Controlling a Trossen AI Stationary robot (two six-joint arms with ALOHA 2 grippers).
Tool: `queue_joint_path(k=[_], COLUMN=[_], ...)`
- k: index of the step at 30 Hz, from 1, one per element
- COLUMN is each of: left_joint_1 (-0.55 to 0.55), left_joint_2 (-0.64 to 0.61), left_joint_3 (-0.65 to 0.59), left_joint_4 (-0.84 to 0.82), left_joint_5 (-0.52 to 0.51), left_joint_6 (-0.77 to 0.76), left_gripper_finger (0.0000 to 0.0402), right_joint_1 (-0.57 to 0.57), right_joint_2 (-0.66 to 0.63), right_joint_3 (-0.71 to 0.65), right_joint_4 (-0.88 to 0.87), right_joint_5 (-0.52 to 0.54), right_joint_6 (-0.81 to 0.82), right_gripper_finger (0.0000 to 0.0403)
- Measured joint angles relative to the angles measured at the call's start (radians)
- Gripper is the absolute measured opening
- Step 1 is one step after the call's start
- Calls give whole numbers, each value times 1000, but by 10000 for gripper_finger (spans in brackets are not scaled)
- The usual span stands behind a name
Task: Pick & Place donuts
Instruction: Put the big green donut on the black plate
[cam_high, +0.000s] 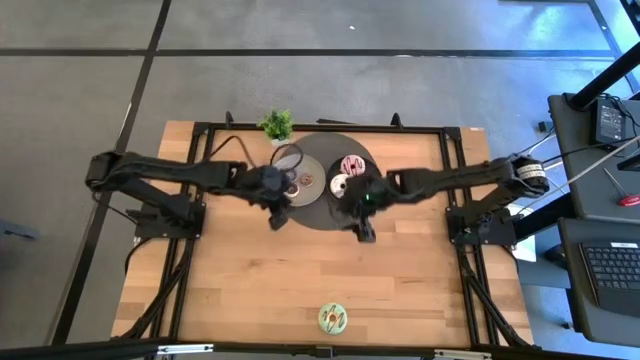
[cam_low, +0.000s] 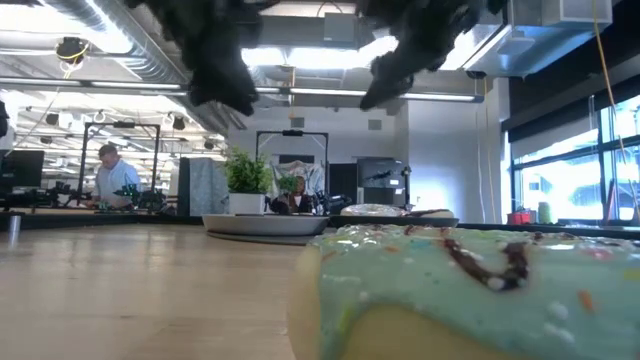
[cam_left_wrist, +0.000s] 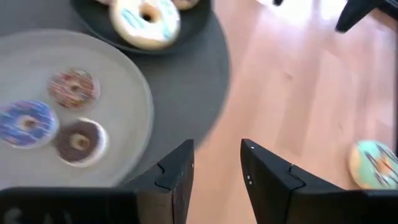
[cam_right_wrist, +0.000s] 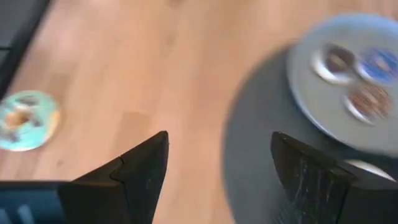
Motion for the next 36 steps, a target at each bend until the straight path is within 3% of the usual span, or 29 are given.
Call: queue_joint_path(k=[4,8,12,17,25,31,36], left_joint_1=[-78,-168,-280,-415,-583,-632,-635], left_joint_2=[-73,-145,-204,-244,-261,-261,-261], left_joint_3=[-106,-240,-365,-443,-443,-443,-443], left_joint_4=[70,212,458,677,690,688,671], left_joint_5=[7,7,8,-46,-292,-357,-377], left_joint_6=[-10,-55,-67,-60,-38,-39,-38], left_gripper_finger=[128,128,128,128,128,128,128], right_joint_1=[117,243,366,472,554,558,559], right_joint_2=[0,0,34,147,414,546,586], right_joint_3=[0,0,1,21,177,288,301], right_joint_4=[32,99,195,255,245,192,112], right_joint_5=[6,110,238,255,248,215,209], right_joint_6=[-20,111,193,387,484,506,588], right_gripper_finger=[283,283,283,283,283,283,283])
